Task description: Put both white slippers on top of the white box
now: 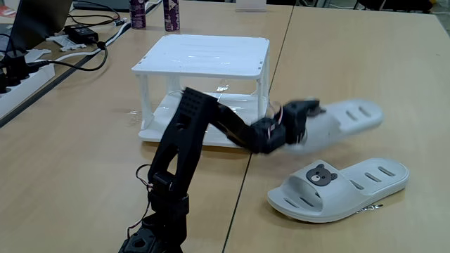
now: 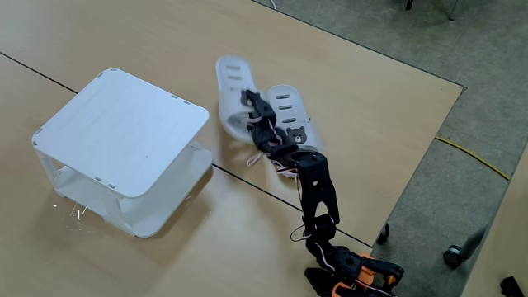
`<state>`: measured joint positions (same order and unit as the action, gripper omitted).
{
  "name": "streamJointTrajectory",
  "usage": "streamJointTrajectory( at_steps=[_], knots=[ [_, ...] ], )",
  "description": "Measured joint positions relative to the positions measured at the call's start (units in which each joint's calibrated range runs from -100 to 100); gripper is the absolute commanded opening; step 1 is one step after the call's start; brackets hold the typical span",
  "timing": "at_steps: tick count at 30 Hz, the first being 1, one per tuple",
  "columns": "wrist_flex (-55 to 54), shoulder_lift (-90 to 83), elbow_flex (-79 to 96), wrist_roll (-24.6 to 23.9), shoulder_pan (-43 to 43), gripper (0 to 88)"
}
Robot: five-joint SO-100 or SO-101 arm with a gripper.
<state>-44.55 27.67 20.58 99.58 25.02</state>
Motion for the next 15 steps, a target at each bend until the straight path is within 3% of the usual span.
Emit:
streamJointTrajectory(
  at_steps=[15],
  knots=[
    [34.2,-45.9,0.1,0.0,0.0,0.8]
  ],
)
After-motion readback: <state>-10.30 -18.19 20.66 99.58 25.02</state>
